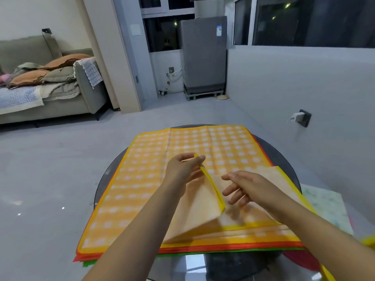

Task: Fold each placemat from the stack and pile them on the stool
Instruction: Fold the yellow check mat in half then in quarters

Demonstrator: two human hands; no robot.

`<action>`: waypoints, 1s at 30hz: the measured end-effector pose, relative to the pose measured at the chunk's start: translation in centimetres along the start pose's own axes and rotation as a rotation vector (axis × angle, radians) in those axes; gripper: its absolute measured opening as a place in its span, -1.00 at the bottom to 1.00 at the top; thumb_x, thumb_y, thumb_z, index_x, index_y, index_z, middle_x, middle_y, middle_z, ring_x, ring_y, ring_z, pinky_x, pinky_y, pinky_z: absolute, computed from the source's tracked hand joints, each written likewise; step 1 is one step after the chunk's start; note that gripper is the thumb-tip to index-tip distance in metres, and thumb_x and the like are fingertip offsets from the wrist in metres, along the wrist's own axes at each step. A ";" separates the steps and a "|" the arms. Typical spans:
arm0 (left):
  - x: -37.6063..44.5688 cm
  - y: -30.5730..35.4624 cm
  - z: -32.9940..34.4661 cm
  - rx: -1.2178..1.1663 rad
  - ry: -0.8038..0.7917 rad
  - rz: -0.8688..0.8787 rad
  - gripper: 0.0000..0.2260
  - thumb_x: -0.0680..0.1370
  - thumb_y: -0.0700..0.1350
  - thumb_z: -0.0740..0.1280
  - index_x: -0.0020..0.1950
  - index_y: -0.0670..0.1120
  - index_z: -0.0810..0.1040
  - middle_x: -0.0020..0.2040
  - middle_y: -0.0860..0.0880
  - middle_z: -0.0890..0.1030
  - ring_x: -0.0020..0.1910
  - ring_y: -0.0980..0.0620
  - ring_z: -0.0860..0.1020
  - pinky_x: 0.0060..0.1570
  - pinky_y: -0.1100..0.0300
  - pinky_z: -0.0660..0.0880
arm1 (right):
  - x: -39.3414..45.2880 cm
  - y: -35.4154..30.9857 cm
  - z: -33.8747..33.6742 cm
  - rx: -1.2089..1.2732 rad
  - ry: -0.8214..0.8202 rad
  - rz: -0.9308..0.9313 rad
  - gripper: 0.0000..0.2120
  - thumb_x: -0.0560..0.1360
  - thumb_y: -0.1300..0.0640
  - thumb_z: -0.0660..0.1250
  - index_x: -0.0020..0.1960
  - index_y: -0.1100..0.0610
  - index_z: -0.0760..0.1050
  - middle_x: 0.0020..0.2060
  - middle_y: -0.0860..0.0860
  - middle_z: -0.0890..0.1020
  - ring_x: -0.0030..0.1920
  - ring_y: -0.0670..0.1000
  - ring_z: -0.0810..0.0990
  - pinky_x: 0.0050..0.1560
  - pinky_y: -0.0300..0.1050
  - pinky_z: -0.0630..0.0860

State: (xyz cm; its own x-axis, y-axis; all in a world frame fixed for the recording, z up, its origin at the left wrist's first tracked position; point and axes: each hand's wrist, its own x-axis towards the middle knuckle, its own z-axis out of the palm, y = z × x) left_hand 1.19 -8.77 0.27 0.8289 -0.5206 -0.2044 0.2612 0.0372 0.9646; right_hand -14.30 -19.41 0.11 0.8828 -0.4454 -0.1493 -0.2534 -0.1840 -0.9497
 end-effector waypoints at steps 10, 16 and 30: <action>0.6 -4.5 2.9 0.321 0.024 -0.003 -0.68 0.40 -0.14 0.50 0.09 -0.15 0.51 -0.18 -0.08 0.58 -0.28 -0.02 0.60 -0.31 0.19 0.58 | -0.1 2.8 0.9 -0.322 0.047 0.031 -0.60 0.46 0.06 0.38 0.25 -0.02 0.36 -0.30 -0.02 0.59 -0.33 -0.07 0.58 -0.30 -0.22 0.48; 1.2 -4.5 2.5 0.563 0.007 0.188 -0.82 0.48 -0.10 0.42 0.02 -0.14 0.57 -0.17 -0.03 0.58 -0.25 0.02 0.57 -0.31 0.24 0.51 | 0.1 3.8 1.6 -0.472 0.065 -0.040 -0.53 0.45 0.12 0.35 0.31 -0.03 0.28 -0.26 -0.04 0.53 -0.27 -0.09 0.51 -0.27 -0.23 0.41; 1.9 -3.8 -1.2 1.027 -0.077 0.224 -0.74 0.42 -0.11 0.46 0.09 -0.02 0.56 -0.21 0.07 0.53 -0.15 0.02 0.55 -0.11 0.15 0.45 | 0.9 4.1 1.1 -0.661 0.064 -0.093 -0.53 0.46 0.18 0.25 0.33 -0.03 0.24 -0.27 -0.13 0.40 -0.15 -0.03 0.42 -0.26 -0.15 0.33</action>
State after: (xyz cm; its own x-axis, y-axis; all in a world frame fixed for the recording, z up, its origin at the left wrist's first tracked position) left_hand 2.41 -8.88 -3.98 0.7634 -0.6454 -0.0272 -0.4685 -0.5822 0.6645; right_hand -14.09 -19.64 -4.19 0.8927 -0.4490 -0.0394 -0.3846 -0.7132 -0.5860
